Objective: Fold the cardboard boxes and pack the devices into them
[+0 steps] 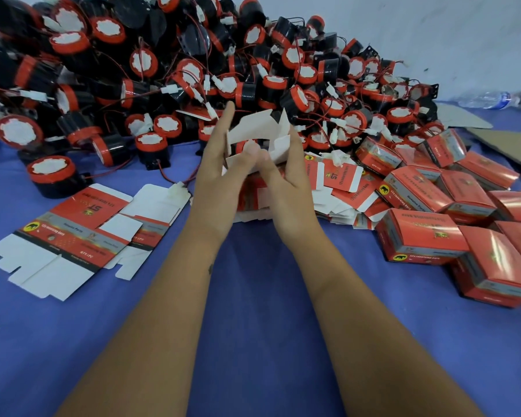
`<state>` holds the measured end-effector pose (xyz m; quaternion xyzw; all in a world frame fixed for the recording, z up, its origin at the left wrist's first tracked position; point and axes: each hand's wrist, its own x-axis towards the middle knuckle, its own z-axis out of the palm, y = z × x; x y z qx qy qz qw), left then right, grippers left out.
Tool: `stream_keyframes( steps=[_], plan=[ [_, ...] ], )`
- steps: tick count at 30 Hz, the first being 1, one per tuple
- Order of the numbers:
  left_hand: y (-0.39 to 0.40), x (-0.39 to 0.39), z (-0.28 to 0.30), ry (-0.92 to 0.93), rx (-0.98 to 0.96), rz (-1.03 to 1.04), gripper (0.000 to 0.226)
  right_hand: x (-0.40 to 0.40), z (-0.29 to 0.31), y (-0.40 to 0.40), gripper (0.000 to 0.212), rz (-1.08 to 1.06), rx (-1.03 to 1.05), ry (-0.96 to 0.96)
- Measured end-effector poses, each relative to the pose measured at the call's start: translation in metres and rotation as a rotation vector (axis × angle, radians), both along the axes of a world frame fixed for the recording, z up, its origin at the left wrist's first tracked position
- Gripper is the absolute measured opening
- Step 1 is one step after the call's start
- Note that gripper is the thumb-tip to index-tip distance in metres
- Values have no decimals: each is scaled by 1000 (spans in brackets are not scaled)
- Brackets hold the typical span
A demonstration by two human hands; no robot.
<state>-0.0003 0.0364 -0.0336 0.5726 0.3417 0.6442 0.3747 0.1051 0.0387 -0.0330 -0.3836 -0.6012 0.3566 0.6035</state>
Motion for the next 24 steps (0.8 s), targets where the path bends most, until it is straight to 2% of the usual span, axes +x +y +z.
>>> stream_keyframes(
  steps=[4, 8, 11, 15, 18, 20, 24],
  plan=[
    [-2, -1, -1, 52, -51, 81, 43, 8, 2, 3, 60, 11, -66, 17],
    [-2, -7, 3, -23, -21, 124, 35, 8, 3, 5, 42, -10, -109, -7],
    [-1, -7, 2, -143, -30, 40, 39, 8, 1, 6, 31, 62, -127, 11],
    [1, -7, 1, -201, -100, -92, 45, 11, -4, 10, 28, 129, -200, 107],
    [5, -4, -4, -190, -167, -113, 42, 13, -7, 13, 30, 104, -211, 154],
    [6, 2, -7, -168, -208, -57, 47, 11, -9, 13, 30, 101, -204, 160],
    [5, 6, -10, -124, -212, -37, 42, 6, -9, 13, 27, 68, -195, 166]
  ],
)
